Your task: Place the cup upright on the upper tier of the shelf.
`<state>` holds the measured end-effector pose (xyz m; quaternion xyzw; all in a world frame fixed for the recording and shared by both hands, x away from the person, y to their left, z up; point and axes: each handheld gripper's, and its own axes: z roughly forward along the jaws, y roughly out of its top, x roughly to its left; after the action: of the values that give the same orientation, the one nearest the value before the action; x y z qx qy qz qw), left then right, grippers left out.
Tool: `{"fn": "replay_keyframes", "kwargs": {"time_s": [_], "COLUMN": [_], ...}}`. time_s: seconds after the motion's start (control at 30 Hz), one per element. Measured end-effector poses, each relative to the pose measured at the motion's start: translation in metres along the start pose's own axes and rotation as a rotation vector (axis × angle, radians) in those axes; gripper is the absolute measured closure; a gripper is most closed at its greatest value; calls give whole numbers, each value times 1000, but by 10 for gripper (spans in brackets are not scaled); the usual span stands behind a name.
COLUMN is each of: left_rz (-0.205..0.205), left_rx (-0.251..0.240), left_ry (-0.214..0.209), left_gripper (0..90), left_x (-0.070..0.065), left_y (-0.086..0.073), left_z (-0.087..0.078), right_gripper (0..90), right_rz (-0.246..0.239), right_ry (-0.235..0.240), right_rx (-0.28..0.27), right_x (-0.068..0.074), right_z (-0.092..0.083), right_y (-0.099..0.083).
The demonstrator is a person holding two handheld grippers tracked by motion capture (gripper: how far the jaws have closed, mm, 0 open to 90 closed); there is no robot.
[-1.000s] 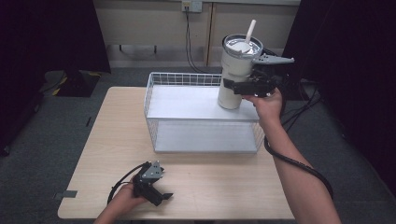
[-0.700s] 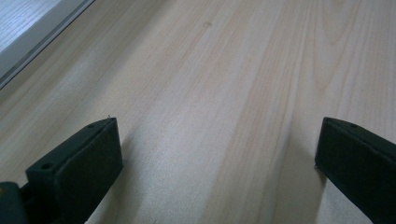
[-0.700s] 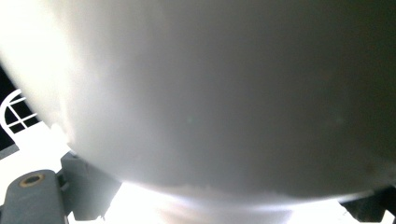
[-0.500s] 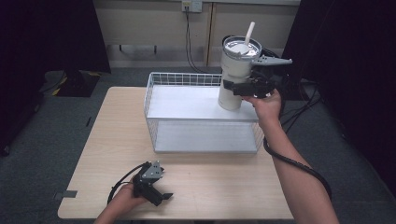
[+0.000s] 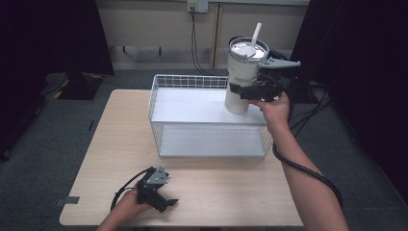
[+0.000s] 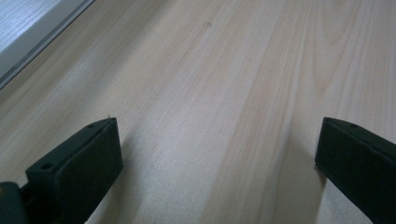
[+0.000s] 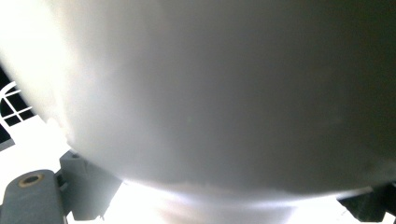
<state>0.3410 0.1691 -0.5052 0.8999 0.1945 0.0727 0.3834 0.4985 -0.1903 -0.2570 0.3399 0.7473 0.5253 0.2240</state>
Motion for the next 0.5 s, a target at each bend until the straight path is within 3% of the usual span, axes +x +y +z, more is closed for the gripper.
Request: {"fn": "replay_keyframes", "kwargs": {"time_s": [0.5], "left_rz": [0], "left_rx": [0], "left_ry": [0], "left_gripper": [0], "left_x": [0], "left_y": [0], "left_z": [0], "right_gripper": [88], "right_rz": [8], "right_ry": [27], "right_rx": [-27], "right_x": [-3], "right_z": [1], "right_y": [-5]}}
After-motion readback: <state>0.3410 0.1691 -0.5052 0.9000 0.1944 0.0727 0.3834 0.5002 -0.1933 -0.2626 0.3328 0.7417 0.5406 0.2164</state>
